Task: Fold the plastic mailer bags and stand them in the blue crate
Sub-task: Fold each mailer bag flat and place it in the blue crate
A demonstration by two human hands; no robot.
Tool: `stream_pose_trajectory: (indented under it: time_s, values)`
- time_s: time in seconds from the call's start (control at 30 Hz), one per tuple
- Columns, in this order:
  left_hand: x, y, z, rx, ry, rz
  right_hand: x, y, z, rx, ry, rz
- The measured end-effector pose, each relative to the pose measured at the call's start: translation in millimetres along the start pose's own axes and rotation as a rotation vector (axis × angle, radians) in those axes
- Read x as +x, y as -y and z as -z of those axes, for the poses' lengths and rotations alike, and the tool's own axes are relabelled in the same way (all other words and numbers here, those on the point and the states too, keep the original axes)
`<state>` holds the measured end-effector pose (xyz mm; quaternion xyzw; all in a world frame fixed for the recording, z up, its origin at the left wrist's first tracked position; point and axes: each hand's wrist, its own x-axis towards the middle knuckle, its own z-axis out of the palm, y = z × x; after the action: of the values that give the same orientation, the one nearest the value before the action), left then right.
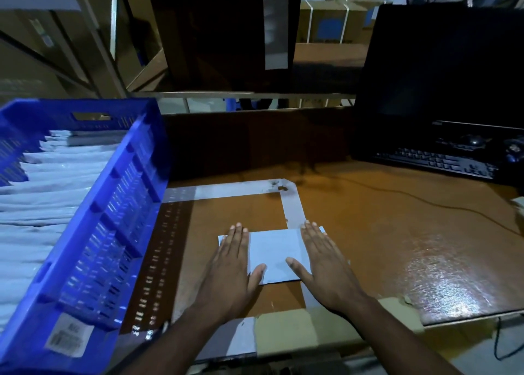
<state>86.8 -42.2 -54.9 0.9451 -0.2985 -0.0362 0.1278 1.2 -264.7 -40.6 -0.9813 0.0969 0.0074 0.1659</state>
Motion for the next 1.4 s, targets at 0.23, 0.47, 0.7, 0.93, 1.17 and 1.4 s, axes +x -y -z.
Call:
stream_pose_trajectory:
  time_s: [0.23,0.47,0.7,0.93,1.17,1.4]
  values:
    - [-2,-1,2,0.063,0.007,0.042,-2,-7,-7,-0.074,-0.030,-0.049]
    - [-1,6,7,0.035,0.017,0.016,2,-4,-1,-0.087,-0.017,-0.064]
    - [-12,-4,4,0.077,0.012,-0.211,-1,19,-20,-0.217,-0.073,0.232]
    - [-10,0,-2,0.142,0.024,-0.215,1,17,-24,-0.233,-0.028,0.203]
    - [-11,0,-1,0.120,0.010,-0.202,0,14,-18,-0.178,-0.038,0.203]
    - [-15,-2,2,0.013,0.015,-0.068,-17,-1,-7,-0.085,-0.017,-0.013]
